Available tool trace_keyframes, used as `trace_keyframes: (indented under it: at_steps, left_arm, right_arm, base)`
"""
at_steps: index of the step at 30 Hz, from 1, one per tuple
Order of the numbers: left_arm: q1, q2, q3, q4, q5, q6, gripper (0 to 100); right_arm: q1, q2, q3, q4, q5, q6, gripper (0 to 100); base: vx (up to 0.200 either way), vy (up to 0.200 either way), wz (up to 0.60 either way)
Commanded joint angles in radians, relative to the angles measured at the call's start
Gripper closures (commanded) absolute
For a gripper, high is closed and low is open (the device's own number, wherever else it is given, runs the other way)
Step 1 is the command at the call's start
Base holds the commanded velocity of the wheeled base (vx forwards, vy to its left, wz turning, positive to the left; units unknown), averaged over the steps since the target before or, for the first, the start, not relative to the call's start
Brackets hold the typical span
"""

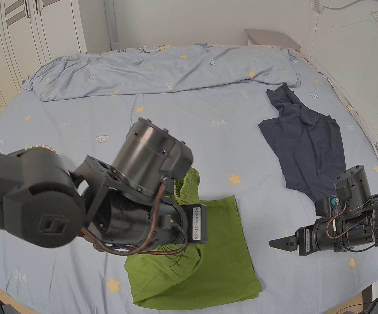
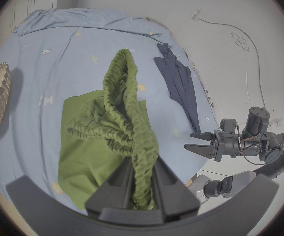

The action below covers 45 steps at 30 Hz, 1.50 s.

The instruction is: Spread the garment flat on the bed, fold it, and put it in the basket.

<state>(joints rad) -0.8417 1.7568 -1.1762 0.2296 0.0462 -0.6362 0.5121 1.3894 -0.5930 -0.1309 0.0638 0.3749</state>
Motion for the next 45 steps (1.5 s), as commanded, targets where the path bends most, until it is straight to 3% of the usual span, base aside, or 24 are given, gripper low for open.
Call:
trace_keyframes:
  at_steps: [1,8,13,18,19,22,23,25,26,27,28,29,34,37,45]
  left_arm:
    - [-0.027,0.044,0.001,-0.016,0.011,-0.002,0]
    - [-0.065,0.118,0.001,-0.122,0.041,-0.023,0]
    - [-0.123,0.145,0.001,-0.231,0.058,-0.115,0]
    - [-0.086,0.104,0.021,-0.240,0.050,-0.172,0]
    - [-0.013,0.053,0.072,-0.245,0.031,-0.186,0]
    - [0.085,-0.017,0.141,-0.251,-0.052,-0.177,0]
    - [0.158,-0.065,0.187,-0.251,-0.121,-0.165,0]
    - [0.213,-0.096,0.221,-0.251,-0.187,-0.146,0]
    - [0.293,-0.122,0.283,-0.253,-0.293,-0.109,0]
    - [0.293,-0.122,0.283,-0.253,-0.293,-0.109,0]
    - [0.386,-0.128,0.349,-0.268,-0.401,-0.063,0]
    - [0.437,-0.126,0.386,-0.288,-0.456,-0.037,0]
    - [0.635,-0.040,0.510,-0.423,-0.629,0.089,0]
    - [0.696,0.044,0.549,-0.470,-0.649,0.167,0]
    - [0.661,0.214,0.538,-0.544,-0.657,0.207,0]
  right_arm:
    - [0.000,0.002,0.002,-0.001,0.001,-0.001,0]
    - [0.000,0.002,0.004,-0.001,-0.001,-0.002,0]
    - [0.000,0.000,0.004,-0.001,0.001,-0.001,0]
    - [0.003,0.000,0.004,-0.003,0.001,-0.001,0]
    - [0.005,-0.001,0.002,-0.003,0.002,-0.001,0]
    - [0.005,-0.009,-0.002,-0.003,0.004,-0.002,0]
    - [0.005,-0.010,-0.007,-0.003,0.007,-0.004,0]
    - [0.002,-0.010,-0.010,-0.004,0.007,-0.005,0]
    - [-0.012,-0.010,-0.025,-0.006,0.008,-0.005,0]
    - [-0.012,-0.010,-0.025,-0.006,0.008,-0.005,0]
    - [-0.038,-0.010,-0.047,-0.009,0.008,-0.005,0]
    - [-0.052,-0.012,-0.059,-0.009,0.008,-0.008,0]
    - [-0.063,-0.026,-0.123,-0.004,-0.001,-0.014,0]
    - [-0.086,-0.033,-0.145,-0.001,-0.001,-0.027,0]
    - [-0.141,-0.125,-0.111,0.005,0.002,-0.039,0]
  base:
    - [0.000,0.000,0.00]
    - [0.000,0.000,0.00]
    - [0.000,0.000,0.00]
    - [0.000,0.000,0.00]
    - [0.000,0.000,0.00]
    - [0.000,0.000,0.00]
    - [0.000,0.000,0.00]
    - [0.000,0.000,0.00]
    - [0.000,0.000,0.00]
    - [0.000,0.000,0.00]
    - [0.000,0.000,0.00]
    - [0.000,0.000,0.00]
    - [0.000,0.000,0.00]
    - [0.000,0.000,0.00]
    - [0.000,0.000,0.00]
